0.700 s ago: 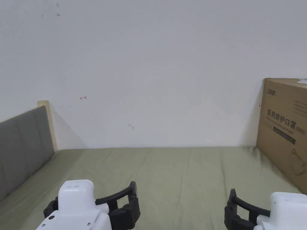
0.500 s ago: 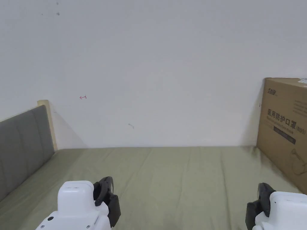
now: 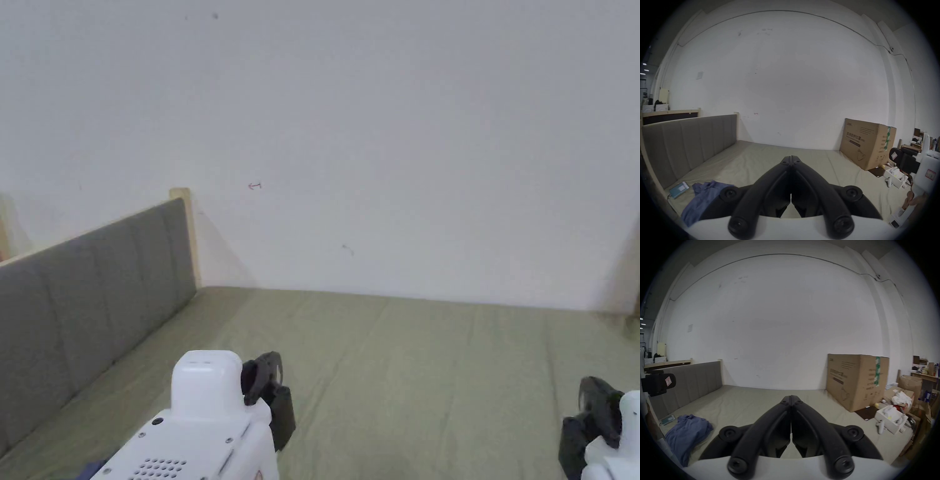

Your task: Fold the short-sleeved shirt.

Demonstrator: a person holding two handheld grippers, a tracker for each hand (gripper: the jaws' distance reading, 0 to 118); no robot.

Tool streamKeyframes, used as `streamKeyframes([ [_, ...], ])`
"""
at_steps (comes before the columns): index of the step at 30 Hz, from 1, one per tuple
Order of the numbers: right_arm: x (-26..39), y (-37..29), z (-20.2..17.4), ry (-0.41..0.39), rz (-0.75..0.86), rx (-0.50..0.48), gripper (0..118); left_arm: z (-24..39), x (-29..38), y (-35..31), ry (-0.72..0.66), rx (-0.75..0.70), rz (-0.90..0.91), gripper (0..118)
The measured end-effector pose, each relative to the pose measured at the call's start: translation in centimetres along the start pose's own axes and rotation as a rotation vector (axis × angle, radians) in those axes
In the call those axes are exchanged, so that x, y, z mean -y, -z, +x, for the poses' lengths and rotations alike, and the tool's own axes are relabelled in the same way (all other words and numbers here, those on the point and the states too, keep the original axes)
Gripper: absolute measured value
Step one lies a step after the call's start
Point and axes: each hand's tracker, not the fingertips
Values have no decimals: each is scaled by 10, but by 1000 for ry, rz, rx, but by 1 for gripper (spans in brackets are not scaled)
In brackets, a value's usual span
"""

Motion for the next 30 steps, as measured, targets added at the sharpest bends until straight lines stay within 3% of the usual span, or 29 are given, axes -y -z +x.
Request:
streamKeyframes([
  [5, 2, 12, -59, -24, 3, -180, 0, -46, -10, -34, 14, -171, 30, 0],
  [10, 6, 18, -115, 8, -28, -364, 0, -91, -12, -65, 24, -321, 22, 0],
  [15, 15, 17, -151, -66, -18, -434, 0, -123, -2, -74, 1, -400, 3, 0],
  [22, 27, 35, -168, -41, -85, -458, 0, -148, 22, -51, -15, -439, -64, 0],
  [27, 40, 45, -172, -85, -115, -455, 0, -183, 65, 6, -51, -478, -279, 0],
  [28, 42, 46, -173, -89, -126, -455, 0, -194, 78, 22, -80, -480, -355, 23],
  [30, 49, 51, -173, -99, -154, -454, 0, -214, 105, 51, -168, -427, -493, 98],
])
